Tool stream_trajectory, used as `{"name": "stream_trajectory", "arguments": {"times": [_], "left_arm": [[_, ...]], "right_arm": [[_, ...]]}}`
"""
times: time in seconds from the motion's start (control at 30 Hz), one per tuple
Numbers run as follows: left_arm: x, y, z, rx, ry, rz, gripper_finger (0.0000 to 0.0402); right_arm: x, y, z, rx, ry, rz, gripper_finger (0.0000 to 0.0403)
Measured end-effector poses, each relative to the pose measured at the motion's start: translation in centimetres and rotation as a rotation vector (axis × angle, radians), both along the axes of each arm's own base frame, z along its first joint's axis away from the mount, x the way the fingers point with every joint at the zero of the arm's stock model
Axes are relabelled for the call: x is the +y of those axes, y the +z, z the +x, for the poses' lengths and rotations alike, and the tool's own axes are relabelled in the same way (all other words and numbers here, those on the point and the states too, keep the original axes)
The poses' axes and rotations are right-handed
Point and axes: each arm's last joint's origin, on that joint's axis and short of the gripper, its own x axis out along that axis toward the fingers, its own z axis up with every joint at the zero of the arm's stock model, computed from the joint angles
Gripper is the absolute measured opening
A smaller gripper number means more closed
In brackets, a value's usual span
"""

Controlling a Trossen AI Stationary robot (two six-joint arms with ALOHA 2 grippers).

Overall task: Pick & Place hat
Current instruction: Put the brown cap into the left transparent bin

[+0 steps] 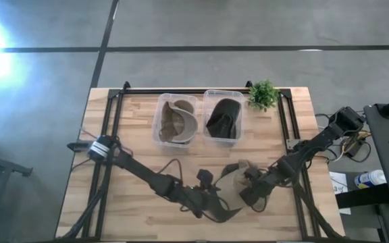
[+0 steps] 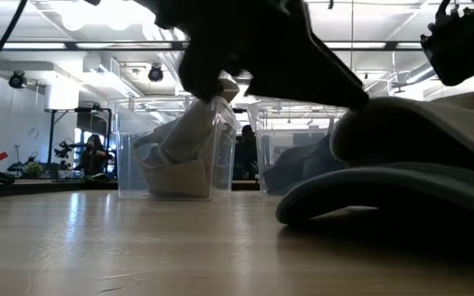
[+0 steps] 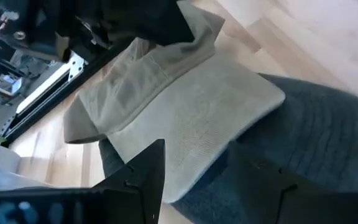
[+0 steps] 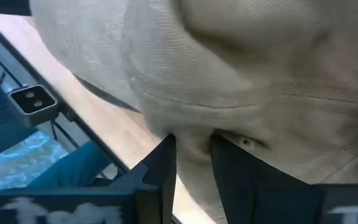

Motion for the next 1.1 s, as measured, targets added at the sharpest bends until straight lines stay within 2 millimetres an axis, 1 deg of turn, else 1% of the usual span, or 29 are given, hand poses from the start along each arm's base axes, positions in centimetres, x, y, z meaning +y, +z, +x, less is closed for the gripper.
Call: {"name": "stream_trajectory", "arguments": {"times": [0.2,0.3,0.37,0.47,0.6,0.7,0.77,0.87,1.0,1.1], "left_arm": [[0.1,-2.0,1.7,0.032,0.016,0.047,0.0168],[0.3,-2.6,2.1,0.030,0.047,0.071,0.0168],[0.4,-2.7,2.2,0.020,0.076,0.119,0.0168],[0.5,-2.0,2.5,-0.014,0.140,0.190,0.0168],[0.4,0.4,2.9,-0.090,0.159,0.164,0.0162],[0.1,2.1,3.5,-0.134,0.143,0.101,0.0137],[0.1,2.4,3.7,-0.132,0.100,0.073,0.0112],[0.1,2.2,3.7,-0.101,0.047,0.060,0.0069],[0.5,1.7,3.6,-0.048,0.063,0.092,0.0021],[0.6,1.7,3.4,-0.033,0.096,0.110,0.0009]], "right_arm": [[0.0,-0.1,-0.1,-0.011,0.029,-0.015,0.0091],[0.0,-0.1,-0.1,-0.010,0.029,-0.016,0.0092],[0.0,-0.1,-0.1,-0.011,0.037,-0.015,0.0093],[0.0,-0.2,-0.1,-0.008,0.058,-0.006,0.0091],[0.1,-0.1,0.0,-0.019,0.104,0.011,0.0084],[0.0,0.1,0.2,-0.043,0.122,0.003,0.0080],[-0.2,0.3,0.5,-0.060,0.127,-0.005,0.0079],[-0.6,0.6,0.7,-0.085,0.131,-0.032,0.0081],[-1.0,1.7,0.7,-0.145,0.132,-0.046,0.0084],[-1.3,2.6,0.5,-0.192,0.103,-0.053,0.0087]]}}
